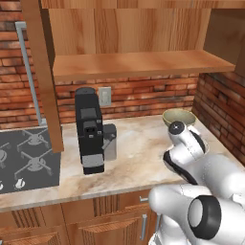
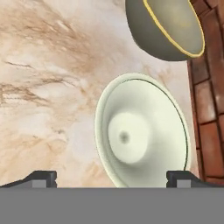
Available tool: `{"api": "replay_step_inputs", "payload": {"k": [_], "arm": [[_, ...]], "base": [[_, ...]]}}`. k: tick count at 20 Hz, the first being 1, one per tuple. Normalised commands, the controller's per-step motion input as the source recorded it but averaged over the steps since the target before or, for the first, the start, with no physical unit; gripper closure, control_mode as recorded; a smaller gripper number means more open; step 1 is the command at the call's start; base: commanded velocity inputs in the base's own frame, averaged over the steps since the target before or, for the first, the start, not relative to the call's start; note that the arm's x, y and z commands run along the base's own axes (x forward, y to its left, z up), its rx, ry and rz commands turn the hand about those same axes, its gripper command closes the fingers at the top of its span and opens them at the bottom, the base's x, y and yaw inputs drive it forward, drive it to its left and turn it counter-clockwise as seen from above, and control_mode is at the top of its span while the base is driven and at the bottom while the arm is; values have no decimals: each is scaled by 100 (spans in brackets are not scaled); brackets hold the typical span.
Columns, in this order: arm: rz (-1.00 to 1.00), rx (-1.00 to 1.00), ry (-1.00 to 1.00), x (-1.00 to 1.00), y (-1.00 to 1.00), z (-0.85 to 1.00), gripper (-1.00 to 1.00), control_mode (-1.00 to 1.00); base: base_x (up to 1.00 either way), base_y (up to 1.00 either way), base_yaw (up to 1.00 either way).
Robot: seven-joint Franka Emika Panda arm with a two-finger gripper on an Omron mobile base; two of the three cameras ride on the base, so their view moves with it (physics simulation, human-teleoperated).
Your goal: Pick up the bowls on the counter and stack them on top of one another in the open cabinet. Place the smaller bowl on top of the larger bowl.
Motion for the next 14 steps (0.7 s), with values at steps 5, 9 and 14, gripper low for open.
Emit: {"api": "replay_step_inputs", "payload": {"k": [5,9,14], "arm": [[0,0,0,34,0,-19,-100,-100],[0,0,0,35,0,-19,-100,-100],[0,0,0,33,-1,-23,-100,-100]], "base": [[0,0,0],[0,0,0],[0,0,0]]}}
